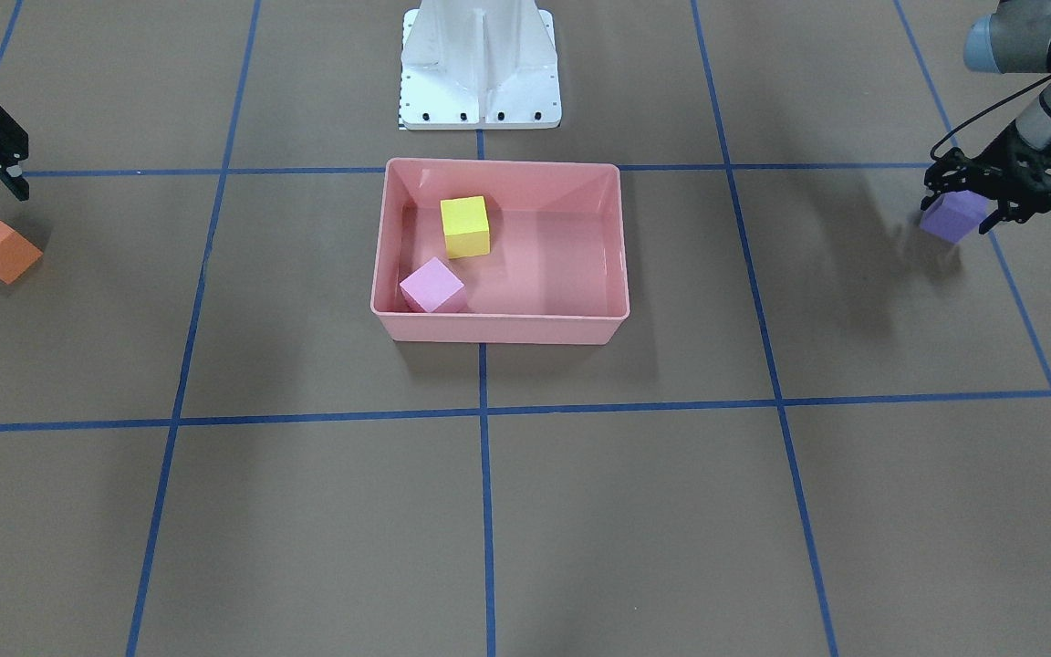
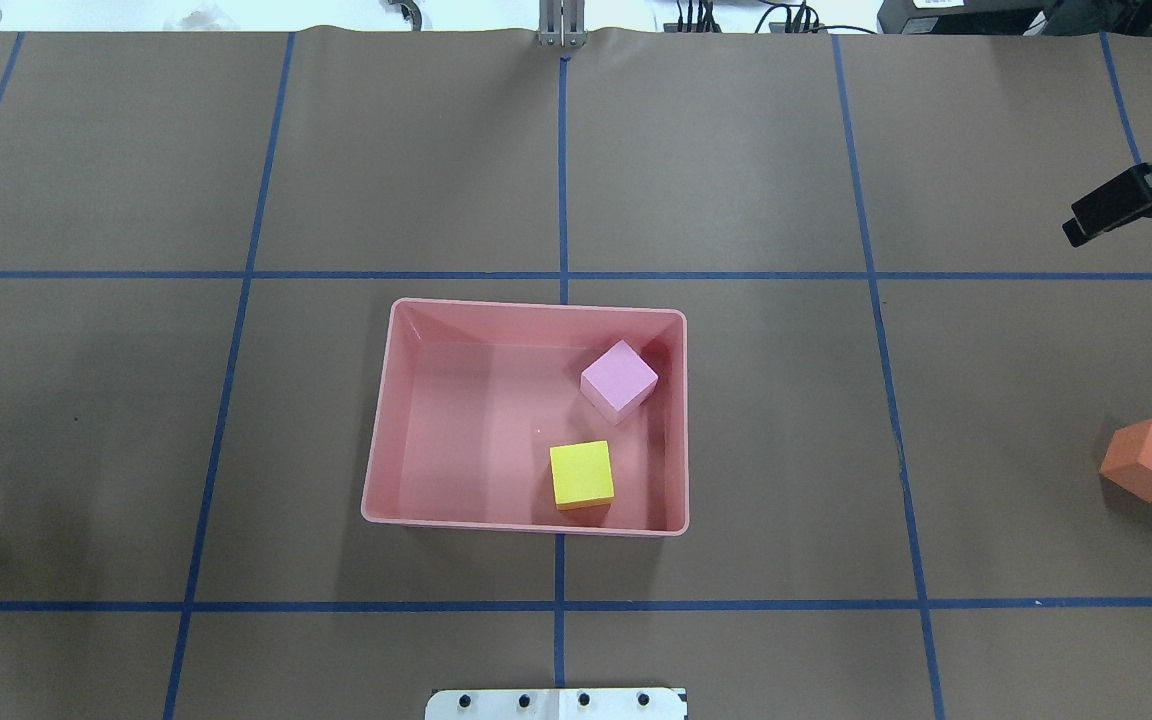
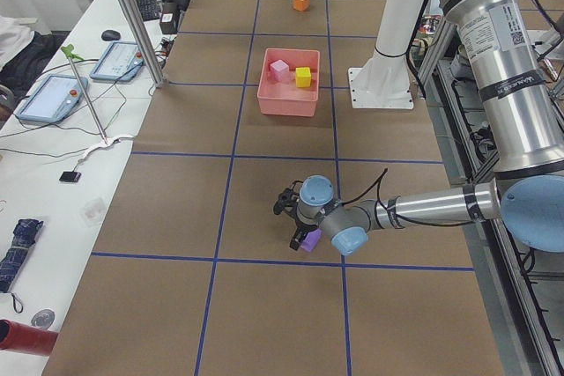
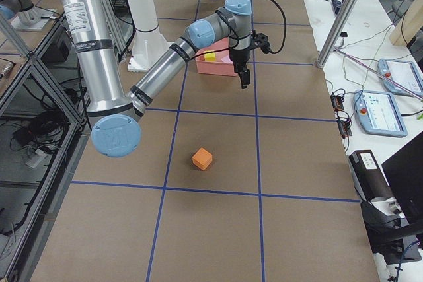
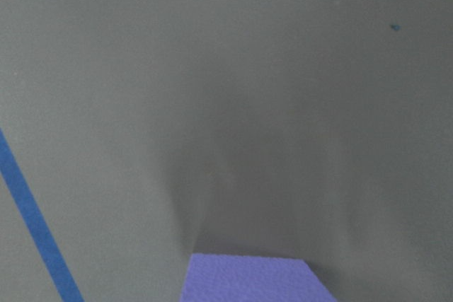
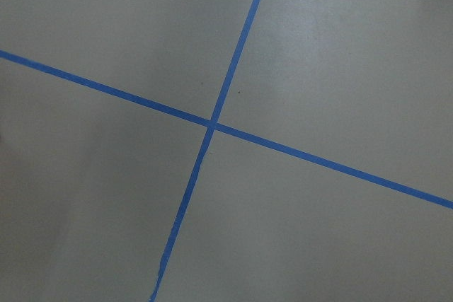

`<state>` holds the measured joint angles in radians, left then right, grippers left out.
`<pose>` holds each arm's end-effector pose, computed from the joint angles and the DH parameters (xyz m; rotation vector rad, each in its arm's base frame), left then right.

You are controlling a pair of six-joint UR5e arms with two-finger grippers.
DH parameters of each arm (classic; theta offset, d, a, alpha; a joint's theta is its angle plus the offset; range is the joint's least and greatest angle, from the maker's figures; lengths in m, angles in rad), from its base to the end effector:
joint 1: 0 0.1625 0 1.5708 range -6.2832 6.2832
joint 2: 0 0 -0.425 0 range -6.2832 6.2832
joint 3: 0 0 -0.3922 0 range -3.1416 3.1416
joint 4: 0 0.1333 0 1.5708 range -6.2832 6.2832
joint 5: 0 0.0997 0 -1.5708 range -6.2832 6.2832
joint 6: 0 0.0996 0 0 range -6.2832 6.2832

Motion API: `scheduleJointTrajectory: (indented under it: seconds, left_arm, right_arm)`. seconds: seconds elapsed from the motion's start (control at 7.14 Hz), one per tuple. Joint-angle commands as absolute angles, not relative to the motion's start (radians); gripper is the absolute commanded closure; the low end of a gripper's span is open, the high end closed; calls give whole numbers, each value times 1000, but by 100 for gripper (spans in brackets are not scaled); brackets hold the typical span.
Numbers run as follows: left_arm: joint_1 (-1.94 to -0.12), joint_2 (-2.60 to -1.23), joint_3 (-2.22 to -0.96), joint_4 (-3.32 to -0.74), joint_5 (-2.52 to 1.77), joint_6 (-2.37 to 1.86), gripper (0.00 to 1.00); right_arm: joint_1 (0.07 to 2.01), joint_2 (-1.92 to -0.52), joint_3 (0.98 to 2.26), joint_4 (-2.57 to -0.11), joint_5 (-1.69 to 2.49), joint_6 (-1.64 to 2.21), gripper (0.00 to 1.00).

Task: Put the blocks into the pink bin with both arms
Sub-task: 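Withdraw the right gripper while the left gripper grasps the purple cube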

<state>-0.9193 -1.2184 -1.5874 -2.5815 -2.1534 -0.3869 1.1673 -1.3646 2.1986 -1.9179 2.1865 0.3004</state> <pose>0.1519 -0.3286 0.6933 0.2932 0.8173 0.4444 -0.1175 -0.4682 0.3132 0.2348 -0.7301 -0.2479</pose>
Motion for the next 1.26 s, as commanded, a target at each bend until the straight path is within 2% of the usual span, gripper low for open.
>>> scheduleJointTrajectory:
  seconds: [0.0,0.14,0.28,0.42,0.56,0.7,0.98,1.12]
  left_arm:
    - [-905,-1226,-1580,-2589,-2146,-376,68]
    - [-905,-1227,-1583,-2600,-2145,-376,88]
    - [-907,-1230,-1610,-2602,-2151,-380,97]
    - [-907,-1259,-1644,-2568,-2160,-396,97]
    - [-908,-1329,-1695,-2439,-2161,-396,97]
    - [-910,-1413,-1797,-2245,-2161,-402,97]
    - [-908,-1652,-1981,-1831,-2161,-513,97]
    - [-907,-1818,-2017,-1639,-2161,-582,97]
  right_arm:
    - [1167,-1370,2198,-1917,2186,296,0]
    - [1167,-1370,2198,-1917,2186,285,0]
    - [1169,-1384,2197,-1917,2186,250,0]
    - [1183,-1397,2192,-1919,2186,206,0]
    - [1189,-1413,2192,-1917,2186,181,0]
    - [1196,-1437,2194,-1917,2184,152,0]
    - [1221,-1494,2186,-1873,2186,101,0]
    - [1229,-1546,2166,-1782,2189,100,0]
